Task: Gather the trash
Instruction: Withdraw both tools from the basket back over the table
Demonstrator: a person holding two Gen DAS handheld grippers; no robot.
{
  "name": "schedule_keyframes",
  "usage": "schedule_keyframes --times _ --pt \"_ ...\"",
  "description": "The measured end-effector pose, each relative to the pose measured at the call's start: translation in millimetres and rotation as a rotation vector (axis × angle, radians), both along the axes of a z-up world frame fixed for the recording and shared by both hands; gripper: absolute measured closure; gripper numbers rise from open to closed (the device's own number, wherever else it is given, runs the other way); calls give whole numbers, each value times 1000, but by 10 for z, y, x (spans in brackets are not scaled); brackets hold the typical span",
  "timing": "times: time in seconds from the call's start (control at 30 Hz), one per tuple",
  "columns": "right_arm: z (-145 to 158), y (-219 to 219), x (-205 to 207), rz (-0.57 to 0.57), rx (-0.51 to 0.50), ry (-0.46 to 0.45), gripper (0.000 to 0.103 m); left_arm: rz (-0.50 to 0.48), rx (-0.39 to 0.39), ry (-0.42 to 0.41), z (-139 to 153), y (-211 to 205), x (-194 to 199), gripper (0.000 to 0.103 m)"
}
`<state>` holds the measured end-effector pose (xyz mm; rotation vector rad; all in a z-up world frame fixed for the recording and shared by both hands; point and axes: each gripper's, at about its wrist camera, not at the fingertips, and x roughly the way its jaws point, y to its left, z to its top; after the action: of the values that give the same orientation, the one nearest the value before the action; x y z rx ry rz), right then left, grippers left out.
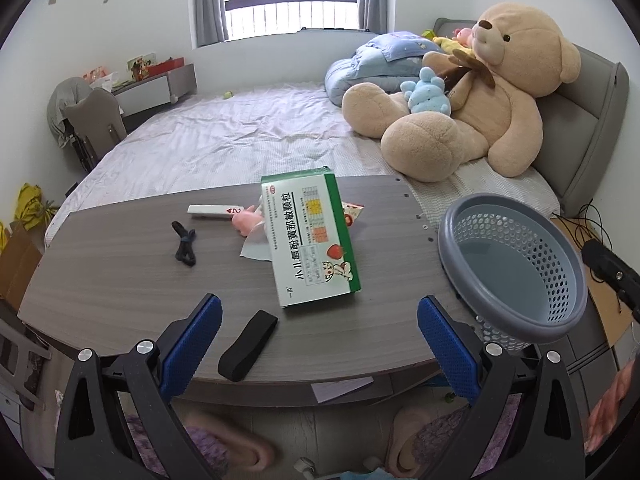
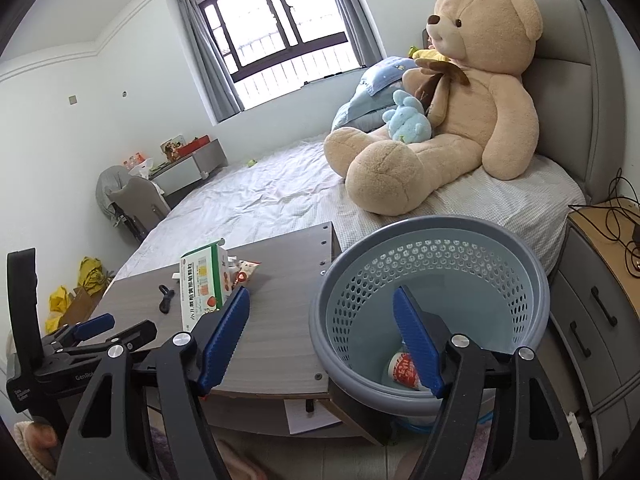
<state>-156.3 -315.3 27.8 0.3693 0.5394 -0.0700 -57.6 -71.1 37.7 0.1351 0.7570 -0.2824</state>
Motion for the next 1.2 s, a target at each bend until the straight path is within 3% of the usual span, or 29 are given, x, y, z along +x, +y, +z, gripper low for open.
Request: schedule_keyframes --times 0.23,0.53,0.87,1.2 --pt "-56 134 127 -21 -27 56 32 -8 -14 -4 -66 191 141 7" --pt "-69 446 294 41 -50 95 32 56 -3 7 -148 583 290 7" --pt "-185 767 731 96 -81 134 32 128 21 24 -254 1006 685 7" --pt "-282 1180 1135 151 -89 164 32 117 51 23 -353 1124 957 7"
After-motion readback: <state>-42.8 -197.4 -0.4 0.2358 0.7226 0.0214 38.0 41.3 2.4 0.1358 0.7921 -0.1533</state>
